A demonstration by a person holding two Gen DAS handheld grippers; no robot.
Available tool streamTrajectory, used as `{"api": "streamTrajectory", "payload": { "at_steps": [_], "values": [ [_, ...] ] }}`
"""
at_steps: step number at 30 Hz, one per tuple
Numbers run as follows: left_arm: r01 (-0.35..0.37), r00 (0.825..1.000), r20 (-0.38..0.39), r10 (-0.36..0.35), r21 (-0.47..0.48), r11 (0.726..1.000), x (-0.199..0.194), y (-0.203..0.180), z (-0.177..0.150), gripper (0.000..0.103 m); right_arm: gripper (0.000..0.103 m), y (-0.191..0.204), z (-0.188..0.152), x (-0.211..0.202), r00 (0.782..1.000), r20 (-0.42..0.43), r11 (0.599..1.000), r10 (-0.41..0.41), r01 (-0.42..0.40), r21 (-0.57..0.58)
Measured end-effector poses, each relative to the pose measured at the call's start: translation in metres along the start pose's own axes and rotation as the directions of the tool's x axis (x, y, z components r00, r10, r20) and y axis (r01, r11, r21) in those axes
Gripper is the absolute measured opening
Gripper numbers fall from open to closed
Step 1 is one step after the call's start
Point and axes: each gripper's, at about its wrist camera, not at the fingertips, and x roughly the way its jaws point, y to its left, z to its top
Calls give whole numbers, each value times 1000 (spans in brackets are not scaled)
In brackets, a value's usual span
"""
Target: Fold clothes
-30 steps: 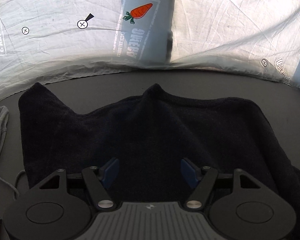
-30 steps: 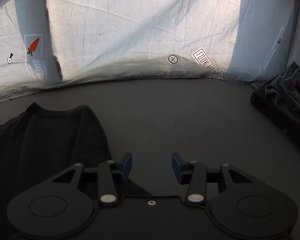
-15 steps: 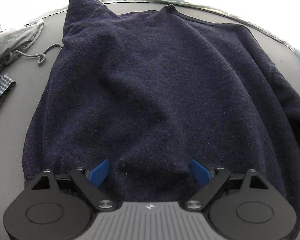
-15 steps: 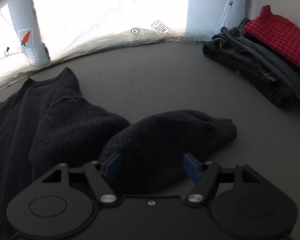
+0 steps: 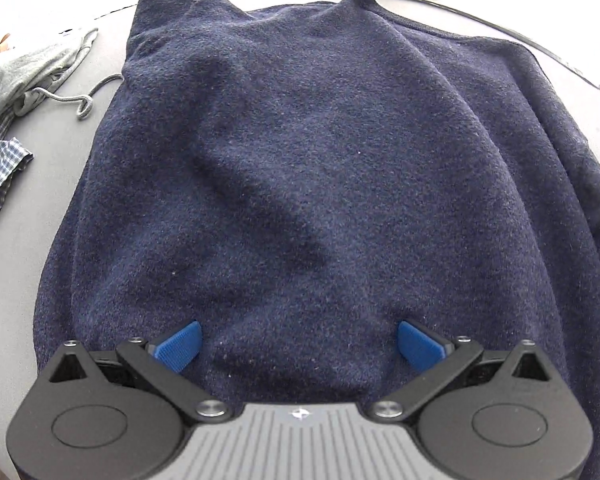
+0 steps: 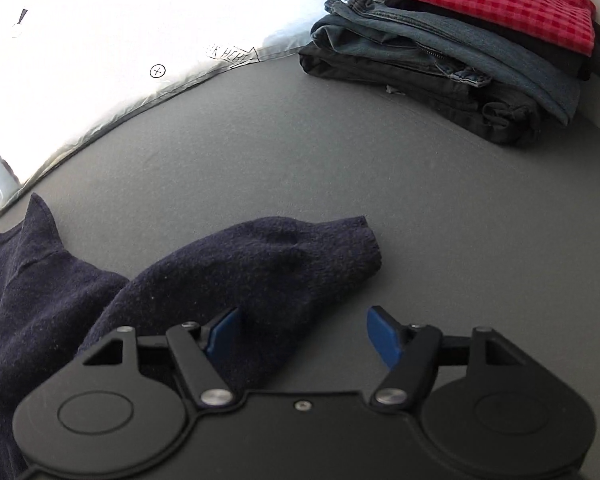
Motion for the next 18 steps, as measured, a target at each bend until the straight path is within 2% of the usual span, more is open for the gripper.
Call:
{"api": "streamTrajectory", "payload": {
  "at_steps": [2, 4, 5, 6, 7, 11, 13, 15, 18],
  "values": [
    [-1, 1000, -12, 1, 5, 1000, 2, -1, 4, 103, 64, -1, 6, 9, 1000, -4, 999, 3, -3, 45],
    [-1, 1000, -18, 2, 12, 1000, 3, -2, 7, 103, 49, 1, 9, 13, 999, 6, 999, 34, -34, 38],
    [-1, 1000, -17, 1, 15, 1000, 3, -2, 7, 103, 48, 3, 10, 14, 1000, 3, 999, 29, -29, 19],
    [1, 1000, -16, -1, 17, 1000, 3, -2, 7, 103, 38, 6, 11, 15, 1000, 1, 1000, 21, -21, -18],
    [1, 1000, -15, -1, 18, 1000, 3, -2, 7, 103, 19, 7, 12, 15, 1000, -7, 998, 27, -27, -55],
    [0, 1000, -8, 1, 19, 1000, 1, -3, 5, 103, 13, 5, 21, 4, 998, 52, 993, 39, -33, -113],
    [0, 1000, -2, 0, 20, 1000, 2, -3, 5, 103, 12, 2, 30, -9, 992, 129, 991, -1, 18, -135],
    [-1, 1000, 5, 1, 19, 1000, 2, -2, 5, 103, 12, -3, 42, -23, 976, 211, 985, -57, 89, -146],
    [-2, 1000, 13, 1, 19, 1000, 2, -2, 3, 103, 12, -20, 60, -40, 938, 320, 975, -131, 181, -132]
  ]
}}
